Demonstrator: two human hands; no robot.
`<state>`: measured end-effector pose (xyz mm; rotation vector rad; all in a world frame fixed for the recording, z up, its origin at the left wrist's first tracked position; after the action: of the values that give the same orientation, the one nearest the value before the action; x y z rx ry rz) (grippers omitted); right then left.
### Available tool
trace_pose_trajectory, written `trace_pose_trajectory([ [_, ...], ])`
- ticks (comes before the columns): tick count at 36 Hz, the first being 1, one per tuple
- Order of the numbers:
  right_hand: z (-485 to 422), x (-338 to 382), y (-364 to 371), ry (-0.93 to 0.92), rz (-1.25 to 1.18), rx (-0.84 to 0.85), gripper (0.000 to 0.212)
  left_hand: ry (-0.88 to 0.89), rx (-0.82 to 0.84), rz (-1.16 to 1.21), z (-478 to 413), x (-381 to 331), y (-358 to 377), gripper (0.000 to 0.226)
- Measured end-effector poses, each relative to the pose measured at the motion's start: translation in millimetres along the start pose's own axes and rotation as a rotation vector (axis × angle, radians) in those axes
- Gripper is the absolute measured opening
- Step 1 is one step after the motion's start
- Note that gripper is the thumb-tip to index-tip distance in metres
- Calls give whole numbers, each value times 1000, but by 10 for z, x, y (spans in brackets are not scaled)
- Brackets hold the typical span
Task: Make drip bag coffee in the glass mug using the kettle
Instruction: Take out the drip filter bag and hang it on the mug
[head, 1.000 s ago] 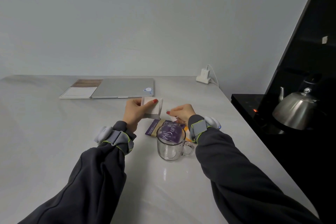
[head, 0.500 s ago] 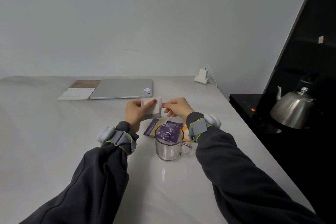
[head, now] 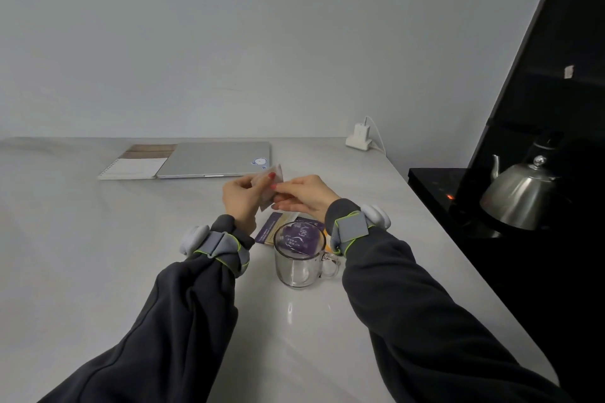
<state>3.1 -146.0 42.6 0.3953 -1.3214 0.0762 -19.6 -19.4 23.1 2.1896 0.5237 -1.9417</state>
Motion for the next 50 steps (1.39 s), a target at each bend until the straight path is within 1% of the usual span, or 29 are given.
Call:
trace_pose_trajectory([
  [5,-4,24,-23,17,-24,-35,39,-42,117,49,8,-17,10,21],
  [7,-7,32,-33,29,-58,-44,38,-40,154,65,24,-22,31,28],
  [10,12,46,-24,35,-85,-70,48,-92,189,81,24,-27,54,46],
  [12,17,50,-21,32,-84,-103,53,-111,217,91,13,-27,80,44],
  [14,15,56,-38,39,-73,-117,55,-112,227,99,-2,-7,101,35],
  [16,8,70,-65,56,-74,-106,51,-97,244,70,-9,19,100,24],
  [17,6,74,-80,61,-75,-98,49,-83,255,49,-7,30,106,22],
  [20,6,92,-113,70,-80,-76,42,-74,267,2,-23,59,114,30],
  [23,13,104,-138,91,-92,-49,24,-98,270,4,-32,75,115,34],
  [25,16,109,-153,101,-98,-41,17,-126,301,0,-43,83,115,39],
  [27,13,104,-162,110,-111,-26,12,-146,339,3,-39,80,114,35],
  [28,7,99,-165,118,-107,-14,9,-150,355,5,-40,84,114,27],
  [29,-3,92,-167,126,-94,-7,8,-154,375,11,-43,84,119,18],
  [30,-5,88,-170,134,-78,-4,8,-162,396,22,-32,69,126,14],
  [34,2,91,-187,149,-25,-12,8,-228,405,45,-20,44,144,19],
  [37,12,105,-188,137,-47,-28,3,-263,403,25,-46,55,133,23],
  [43,-4,147,-161,116,-125,-34,5,-313,367,95,-74,96,79,18],
  [48,2,159,-161,84,-155,-50,7,-354,371,92,-83,101,44,12],
  [50,-14,152,-171,78,-168,-60,8,-378,363,140,-94,101,39,10],
])
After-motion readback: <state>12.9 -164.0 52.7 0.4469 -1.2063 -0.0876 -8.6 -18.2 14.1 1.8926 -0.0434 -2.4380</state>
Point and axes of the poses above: each hand's wrist, its own z-axis away from the middle knuckle, its own y-axis out of the palm, x = y × z, the point moved 1 cm from there along -z, towards the middle knuckle, and after that the axes turned 13 degrees about -z, right-handed, at the moved point
